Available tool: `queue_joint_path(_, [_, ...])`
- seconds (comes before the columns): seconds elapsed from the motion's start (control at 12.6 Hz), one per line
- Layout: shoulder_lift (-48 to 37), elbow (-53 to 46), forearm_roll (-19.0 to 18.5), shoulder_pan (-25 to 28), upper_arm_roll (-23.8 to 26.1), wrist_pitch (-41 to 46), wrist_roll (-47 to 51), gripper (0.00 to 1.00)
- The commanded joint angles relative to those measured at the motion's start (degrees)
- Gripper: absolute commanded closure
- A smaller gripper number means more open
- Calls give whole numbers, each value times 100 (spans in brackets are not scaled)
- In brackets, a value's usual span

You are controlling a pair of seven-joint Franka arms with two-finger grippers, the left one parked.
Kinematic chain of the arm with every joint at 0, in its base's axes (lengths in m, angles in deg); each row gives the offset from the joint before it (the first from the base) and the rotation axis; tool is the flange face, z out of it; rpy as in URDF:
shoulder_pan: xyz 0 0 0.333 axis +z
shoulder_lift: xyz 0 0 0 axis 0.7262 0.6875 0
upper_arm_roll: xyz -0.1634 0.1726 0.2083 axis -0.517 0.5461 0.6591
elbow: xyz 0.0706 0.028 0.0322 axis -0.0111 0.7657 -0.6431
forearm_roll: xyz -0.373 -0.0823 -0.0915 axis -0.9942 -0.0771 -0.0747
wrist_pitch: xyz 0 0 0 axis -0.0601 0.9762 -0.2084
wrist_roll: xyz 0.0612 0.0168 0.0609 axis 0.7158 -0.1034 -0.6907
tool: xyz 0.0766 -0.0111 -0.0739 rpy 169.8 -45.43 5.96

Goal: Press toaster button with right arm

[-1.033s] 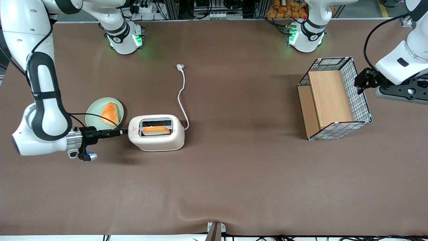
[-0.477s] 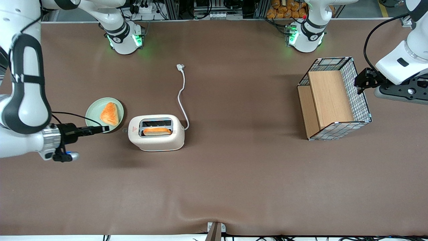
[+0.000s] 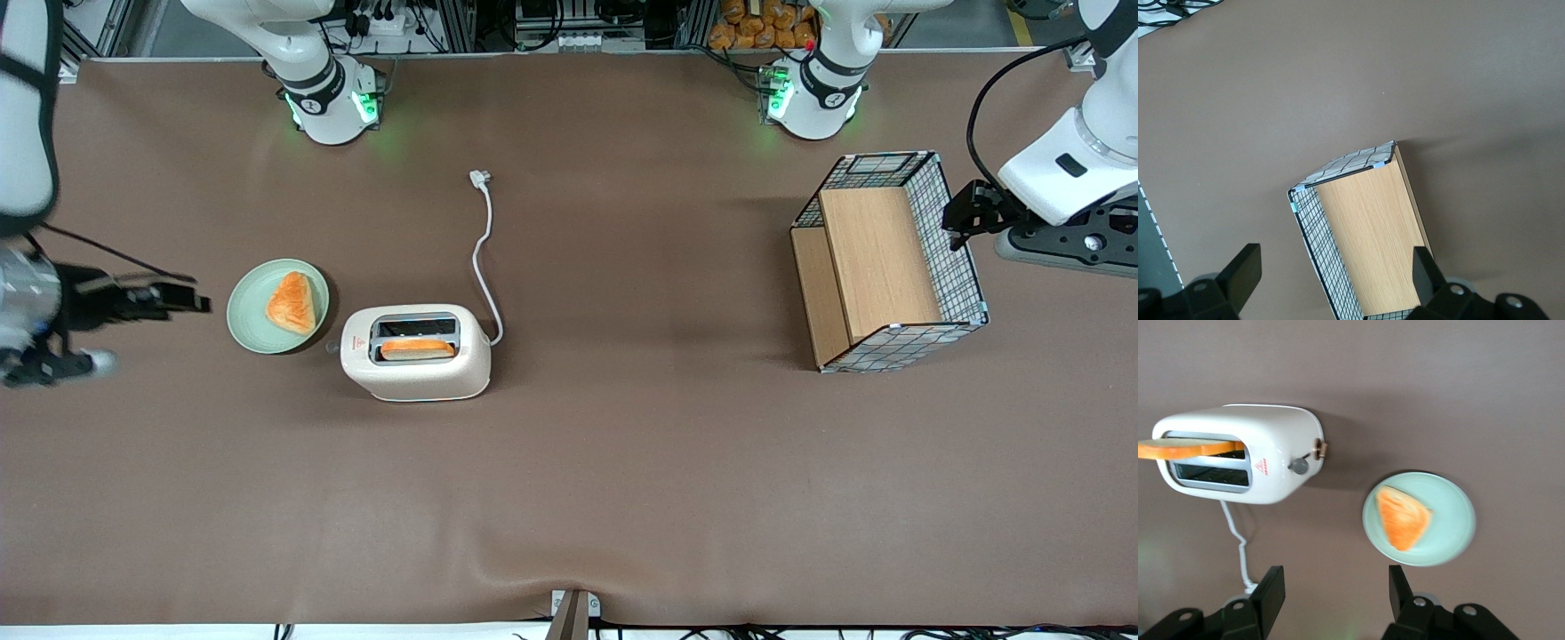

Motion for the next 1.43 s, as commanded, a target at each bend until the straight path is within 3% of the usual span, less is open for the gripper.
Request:
queue_joint_path(0.0, [-823, 349, -655, 358, 43, 3, 554, 25])
queue_joint_path(0.56, [-2309, 1851, -850, 350, 35, -787, 722, 22])
queue_joint_path(0.64, [-2485, 2105, -876, 350, 35, -997, 722, 8])
queue_joint_path(0.72, [-2582, 2247, -885, 333, 35, -1094, 722, 0])
queue_joint_path(1.35, [-2495, 1844, -1070, 359, 52, -797, 853, 0])
